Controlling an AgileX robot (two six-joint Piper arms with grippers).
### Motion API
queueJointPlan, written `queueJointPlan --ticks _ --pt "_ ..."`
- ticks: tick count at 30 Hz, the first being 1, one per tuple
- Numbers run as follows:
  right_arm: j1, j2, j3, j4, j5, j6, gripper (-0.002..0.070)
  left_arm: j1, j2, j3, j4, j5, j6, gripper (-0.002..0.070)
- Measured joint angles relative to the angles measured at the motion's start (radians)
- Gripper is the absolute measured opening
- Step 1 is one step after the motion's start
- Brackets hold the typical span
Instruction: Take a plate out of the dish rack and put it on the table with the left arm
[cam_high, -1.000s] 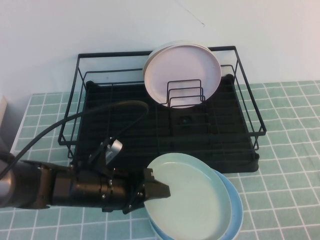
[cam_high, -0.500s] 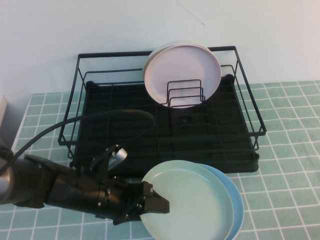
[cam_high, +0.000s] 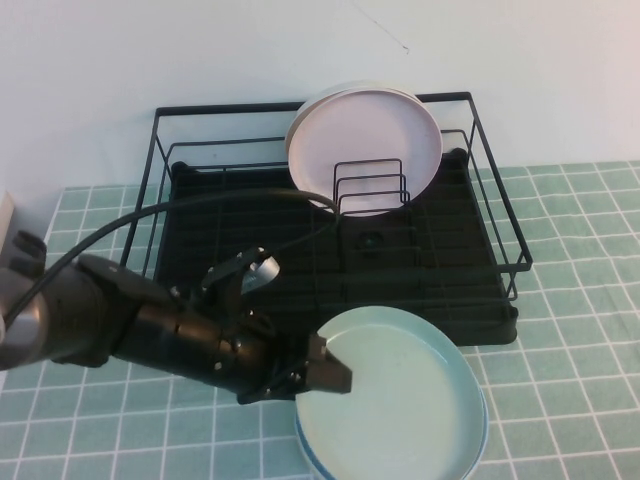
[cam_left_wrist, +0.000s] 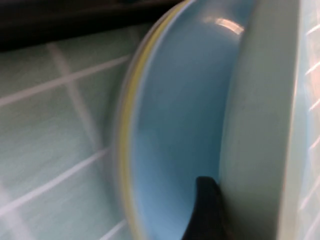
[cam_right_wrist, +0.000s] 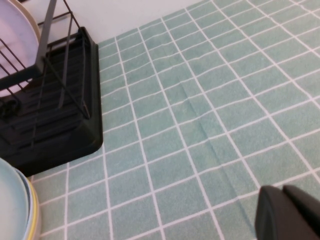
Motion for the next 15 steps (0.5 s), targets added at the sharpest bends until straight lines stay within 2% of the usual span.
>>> queueJointPlan --ticks 2,9,12,15 --pt "0.0 0.0 0.0 0.0 0.0 0.0 -0.0001 0.002 0.0 -0.014 0.074 0.002 -0.056 0.0438" --pt "0.0 0.0 0.0 0.0 0.0 0.0 -0.0001 0.022 0.0 -0.026 0.463 0.02 -0.293 0.0438" --pt "0.0 0.0 0.0 0.0 0.0 0.0 -0.0001 0.041 -0.005 -0.027 0.539 0.02 -0.336 0.0438" --pt "0.0 0.0 0.0 0.0 0.0 0.0 -0.0001 0.045 -0.032 -0.027 0.556 0.005 -0.348 0.0438"
